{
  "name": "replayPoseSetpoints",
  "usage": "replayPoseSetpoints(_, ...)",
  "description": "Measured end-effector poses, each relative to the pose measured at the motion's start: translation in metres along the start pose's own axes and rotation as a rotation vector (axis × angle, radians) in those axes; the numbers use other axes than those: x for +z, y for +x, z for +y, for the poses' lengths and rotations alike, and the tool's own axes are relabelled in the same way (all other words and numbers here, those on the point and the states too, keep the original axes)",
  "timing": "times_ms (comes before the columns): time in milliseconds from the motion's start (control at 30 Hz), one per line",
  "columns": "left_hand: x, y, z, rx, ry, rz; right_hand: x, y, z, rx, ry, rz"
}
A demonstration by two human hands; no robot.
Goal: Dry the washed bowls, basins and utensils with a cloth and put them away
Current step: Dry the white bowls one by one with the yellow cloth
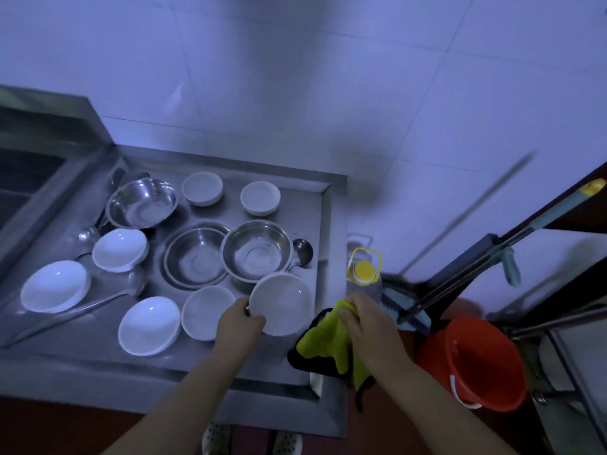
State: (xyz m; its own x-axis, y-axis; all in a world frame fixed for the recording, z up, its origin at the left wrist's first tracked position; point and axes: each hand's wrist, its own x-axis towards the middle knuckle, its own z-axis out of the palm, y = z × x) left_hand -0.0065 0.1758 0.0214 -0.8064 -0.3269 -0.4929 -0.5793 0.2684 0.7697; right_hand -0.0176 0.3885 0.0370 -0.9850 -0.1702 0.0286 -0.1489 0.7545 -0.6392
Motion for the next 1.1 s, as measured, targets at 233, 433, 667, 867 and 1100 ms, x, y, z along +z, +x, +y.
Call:
replayPoseSetpoints(233,-0.059,-0.034,0.05,0.387,0.05,0.058,-0.007,0.035,-0.059,-0.046,0.163,0.048)
replayPoseSetpoints(433,-0.105,-0.051,0.081,0.691,0.014,0.054,-0.035,0.045,-0.098,-0.151,0.232,0.175)
replayPoseSetpoints(667,-0.129,-0.058,0.099,0.765,0.013,-0.012,-0.054,0.049,-0.128,-0.168,0.414,0.211)
replayPoseSetpoints(867,-0.143,-0.053,0.099,0.794,0.177,0.014,-0.065,0.043,-0.136,-0.053,0.467,0.176)
replayPoseSetpoints(1100,-0.145,-0.058,0.106,0.754,-0.006,-0.026,-0.066,0.044,-0.192,-0.412,0.262,0.371)
